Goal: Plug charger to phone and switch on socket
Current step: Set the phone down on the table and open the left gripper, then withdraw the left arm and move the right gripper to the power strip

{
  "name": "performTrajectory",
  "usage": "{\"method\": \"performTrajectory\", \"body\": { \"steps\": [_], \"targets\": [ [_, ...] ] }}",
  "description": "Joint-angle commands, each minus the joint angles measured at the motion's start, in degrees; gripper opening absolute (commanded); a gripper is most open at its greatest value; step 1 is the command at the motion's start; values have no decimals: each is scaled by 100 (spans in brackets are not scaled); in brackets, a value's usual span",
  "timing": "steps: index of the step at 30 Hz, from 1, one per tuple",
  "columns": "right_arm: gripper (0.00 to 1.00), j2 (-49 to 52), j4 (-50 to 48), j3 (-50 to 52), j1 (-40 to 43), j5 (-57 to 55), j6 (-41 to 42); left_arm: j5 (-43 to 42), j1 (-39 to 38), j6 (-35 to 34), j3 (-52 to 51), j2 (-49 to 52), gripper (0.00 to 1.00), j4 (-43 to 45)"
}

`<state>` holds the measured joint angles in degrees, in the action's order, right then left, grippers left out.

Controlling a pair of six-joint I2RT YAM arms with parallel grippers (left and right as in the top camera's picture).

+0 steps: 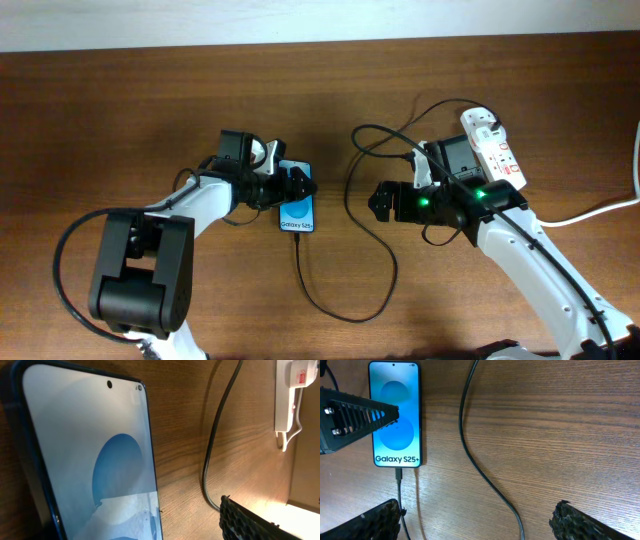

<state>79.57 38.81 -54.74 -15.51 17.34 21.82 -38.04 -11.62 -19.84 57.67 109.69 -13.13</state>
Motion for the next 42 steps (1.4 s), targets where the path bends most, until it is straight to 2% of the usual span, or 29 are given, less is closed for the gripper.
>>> {"method": "performTrajectory", "body": {
  "steps": [1,6,10,14,16,19,23,24,25,26,33,38,39,40,41,42],
  "targets": [
    [98,-33,-2,17,17,-72,-59,1563,90,-52,-352,474,80,-260],
    [98,-33,-2,17,17,-72,-59,1563,90,-46,-280,472,79,-426],
    [98,-33,-2,17,17,-72,-59,2096,90,-26,315,472,79,-1425],
    [98,-33,-2,17,17,-72,-59,2094,90,-26,315,472,79,-1655],
    [98,-33,-2,17,17,-72,-59,2094,90,-26,315,472,82,-1740],
    [98,-33,-2,17,17,-72,-59,2094,90,-26,413,468,99,-2033],
    [98,-33,-2,17,17,-72,-59,2238,90,2,1220,223,99,-3303],
    [98,-33,-2,17,17,-72,-59,2592,90,0,1370,57,99,-3650],
    [98,-33,-2,17,17,-72,-59,3110,90,17,1443,-299,99,-4142],
    [98,-33,0,17,17,-72,-59,3270,90,17,1445,-562,99,-4395],
    [98,-33,-188,17,17,7,7,3792,90,35,1445,-3646,99,-6085],
    [100,-33,4,17,17,990,0,3812,90,35,1445,-6470,99,-6671],
    [86,-33,87,17,17,988,-39,3814,90,35,1445,-6959,99,-6918],
    [56,-35,140,13,35,992,-39,3954,90,35,1445,-7357,99,-7171],
    [36,-46,208,7,85,1058,-42,4144,90,35,1445,-7737,99,-7497],
    [24,-76,518,-50,247,1113,-74,4363,90,33,1445,-8050,99,-7799]
  ]
}}
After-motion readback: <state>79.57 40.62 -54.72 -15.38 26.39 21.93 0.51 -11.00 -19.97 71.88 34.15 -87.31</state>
